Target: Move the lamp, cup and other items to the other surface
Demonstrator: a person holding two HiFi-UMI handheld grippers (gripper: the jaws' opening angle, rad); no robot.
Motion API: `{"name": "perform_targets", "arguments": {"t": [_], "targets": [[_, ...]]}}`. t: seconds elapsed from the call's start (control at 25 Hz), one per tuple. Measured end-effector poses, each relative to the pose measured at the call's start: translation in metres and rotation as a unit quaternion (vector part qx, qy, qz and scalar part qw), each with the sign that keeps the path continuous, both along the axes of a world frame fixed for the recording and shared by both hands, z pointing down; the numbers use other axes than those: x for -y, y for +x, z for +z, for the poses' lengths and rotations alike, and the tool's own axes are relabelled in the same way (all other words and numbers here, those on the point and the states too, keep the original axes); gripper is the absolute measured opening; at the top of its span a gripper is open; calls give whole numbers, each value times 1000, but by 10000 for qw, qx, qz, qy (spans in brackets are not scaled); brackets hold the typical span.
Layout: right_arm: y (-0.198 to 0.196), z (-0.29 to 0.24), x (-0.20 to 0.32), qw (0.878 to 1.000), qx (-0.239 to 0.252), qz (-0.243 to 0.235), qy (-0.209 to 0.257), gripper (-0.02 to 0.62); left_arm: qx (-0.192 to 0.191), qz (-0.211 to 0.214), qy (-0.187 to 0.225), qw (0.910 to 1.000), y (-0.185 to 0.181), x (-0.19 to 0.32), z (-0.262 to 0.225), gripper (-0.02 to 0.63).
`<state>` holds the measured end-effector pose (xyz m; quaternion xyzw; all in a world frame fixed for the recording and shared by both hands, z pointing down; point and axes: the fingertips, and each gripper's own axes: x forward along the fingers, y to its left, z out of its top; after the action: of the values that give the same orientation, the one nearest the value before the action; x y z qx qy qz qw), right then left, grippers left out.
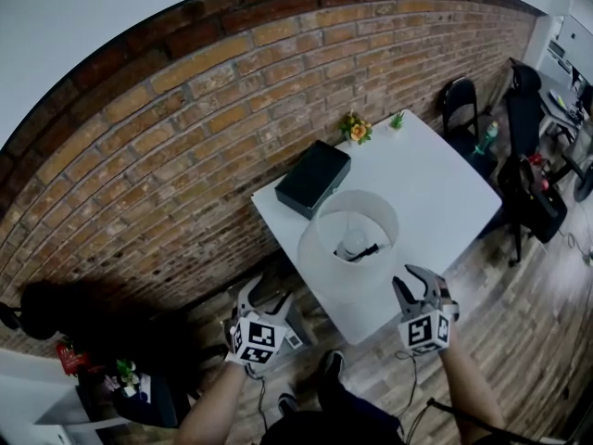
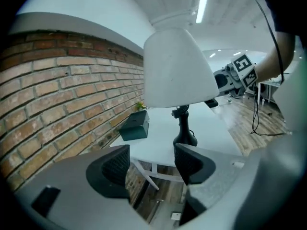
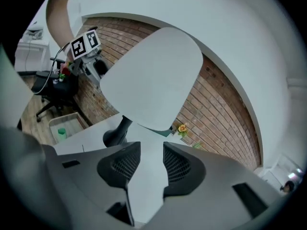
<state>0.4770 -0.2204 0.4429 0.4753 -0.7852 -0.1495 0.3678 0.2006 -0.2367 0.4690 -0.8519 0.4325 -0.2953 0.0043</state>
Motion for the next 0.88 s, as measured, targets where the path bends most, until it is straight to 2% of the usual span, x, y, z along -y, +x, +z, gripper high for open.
{"name": "perform_targets", "arguments": {"t": [0.2,0.44,0.56,0.72,0.88], "targets": [[-44,-8,-27,9973,688,142,-223,138,-571,-373,-82,9976,-43,-36,-10,273],[-106,-31,-65,9893,1358,402,-360,106,-942,-673,72,9932,-112,-89,-40,252],[-138,-45,-89,9847,1674,380,-308,95,-1089,-797,154,9907,-147,-122,-58,242],[-180,-60,-123,9795,1950,361,-350,82,-1327,-923,257,9865,-188,-165,-82,225],[-225,-70,-149,9796,1981,175,-299,66,-1486,-1020,380,9829,-226,-203,-93,197]]}}
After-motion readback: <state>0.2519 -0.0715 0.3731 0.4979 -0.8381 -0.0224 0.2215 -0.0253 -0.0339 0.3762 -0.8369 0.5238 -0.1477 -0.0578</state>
